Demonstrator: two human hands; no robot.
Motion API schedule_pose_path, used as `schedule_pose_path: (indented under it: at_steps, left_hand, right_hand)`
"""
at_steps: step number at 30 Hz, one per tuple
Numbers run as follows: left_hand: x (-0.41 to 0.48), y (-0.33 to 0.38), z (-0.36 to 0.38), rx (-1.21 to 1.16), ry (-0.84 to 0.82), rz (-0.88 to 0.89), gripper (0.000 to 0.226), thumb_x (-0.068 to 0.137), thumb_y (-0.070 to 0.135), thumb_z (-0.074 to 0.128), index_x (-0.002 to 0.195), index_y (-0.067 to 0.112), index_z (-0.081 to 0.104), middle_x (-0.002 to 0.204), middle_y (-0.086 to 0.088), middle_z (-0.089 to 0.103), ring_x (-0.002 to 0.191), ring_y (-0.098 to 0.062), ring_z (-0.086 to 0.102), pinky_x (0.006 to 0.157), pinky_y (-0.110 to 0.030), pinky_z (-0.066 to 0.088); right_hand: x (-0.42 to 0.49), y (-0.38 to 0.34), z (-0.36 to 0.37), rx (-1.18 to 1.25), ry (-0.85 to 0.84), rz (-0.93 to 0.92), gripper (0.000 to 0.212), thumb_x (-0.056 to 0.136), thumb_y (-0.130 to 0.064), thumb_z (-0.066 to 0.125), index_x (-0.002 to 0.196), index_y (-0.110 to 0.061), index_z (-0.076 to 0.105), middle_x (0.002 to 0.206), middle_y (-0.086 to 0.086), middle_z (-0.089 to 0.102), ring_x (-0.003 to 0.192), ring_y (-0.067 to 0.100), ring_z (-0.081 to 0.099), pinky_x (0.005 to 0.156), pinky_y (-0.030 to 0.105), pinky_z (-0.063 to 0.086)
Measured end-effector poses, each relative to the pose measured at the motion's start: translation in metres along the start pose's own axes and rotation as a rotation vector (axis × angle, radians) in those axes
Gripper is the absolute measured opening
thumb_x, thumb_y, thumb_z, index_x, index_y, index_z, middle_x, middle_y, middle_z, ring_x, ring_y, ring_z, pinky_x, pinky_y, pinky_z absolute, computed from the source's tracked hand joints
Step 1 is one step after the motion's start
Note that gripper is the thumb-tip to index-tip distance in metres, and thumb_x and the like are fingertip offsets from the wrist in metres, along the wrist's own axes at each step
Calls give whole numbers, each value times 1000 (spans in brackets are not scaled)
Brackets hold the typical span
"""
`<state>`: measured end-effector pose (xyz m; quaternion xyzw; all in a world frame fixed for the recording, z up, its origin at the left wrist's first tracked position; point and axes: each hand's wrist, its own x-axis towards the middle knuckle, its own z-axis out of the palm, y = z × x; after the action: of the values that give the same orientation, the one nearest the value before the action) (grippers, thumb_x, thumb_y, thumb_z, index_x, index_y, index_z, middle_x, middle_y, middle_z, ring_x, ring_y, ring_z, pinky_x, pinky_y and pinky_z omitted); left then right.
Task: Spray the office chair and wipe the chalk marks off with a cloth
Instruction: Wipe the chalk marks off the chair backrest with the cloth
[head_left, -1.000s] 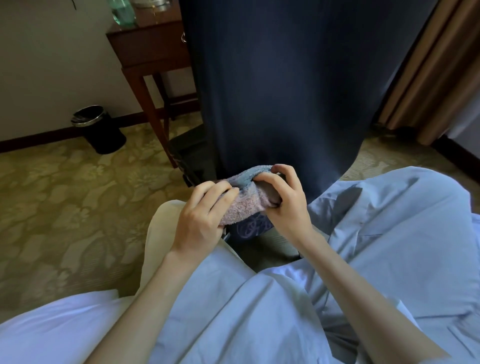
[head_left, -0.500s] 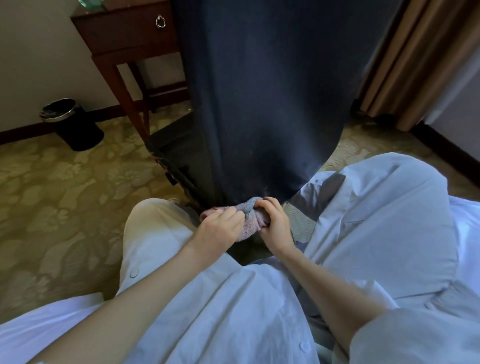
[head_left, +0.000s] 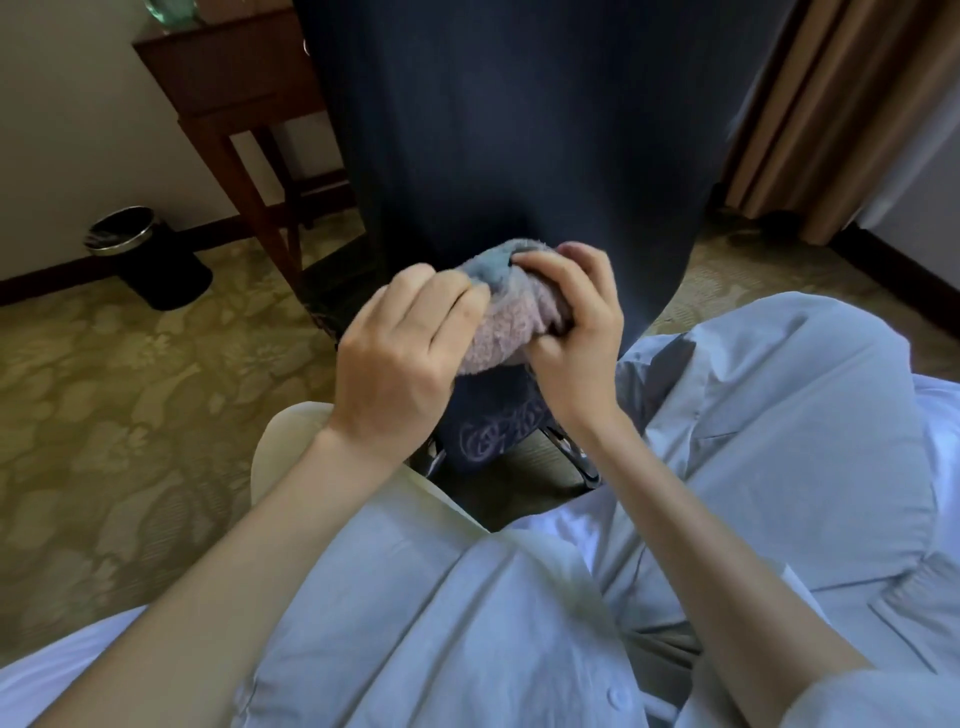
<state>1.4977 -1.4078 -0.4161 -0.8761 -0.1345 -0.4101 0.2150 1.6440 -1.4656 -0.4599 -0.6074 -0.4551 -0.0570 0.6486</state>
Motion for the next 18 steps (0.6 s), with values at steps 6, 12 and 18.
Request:
schedule_pose_path:
  at_steps: [6, 12, 18]
  left_hand:
    - [-26, 10, 29, 76, -76, 184, 16, 88, 0, 64, 101, 3, 72, 94, -11, 70, 80, -26, 66, 73, -37, 50]
    - [-95, 27, 75, 99, -374, 385, 21, 90, 5, 51, 88, 11, 71, 79, -5, 63, 71, -21, 58, 66, -36, 38]
    - [-140, 31, 109, 39, -649, 463, 21, 88, 4, 46, 79, 14, 62, 73, -4, 52, 66, -22, 53, 51, -33, 49]
  right_hand:
    - [-28, 35, 3, -48, -9, 2, 30, 75, 8, 62, 102, -2, 68, 115, 8, 52, 110, 20, 52, 93, 26, 44]
    - [-98, 98, 14, -147, -214, 249, 37, 71, 10, 64, 102, -10, 66, 111, -1, 53, 102, 15, 53, 86, 30, 48]
    - [-130, 123, 19, -252, -417, 445, 35, 70, 10, 61, 97, -11, 66, 101, -7, 51, 90, 12, 52, 77, 10, 36]
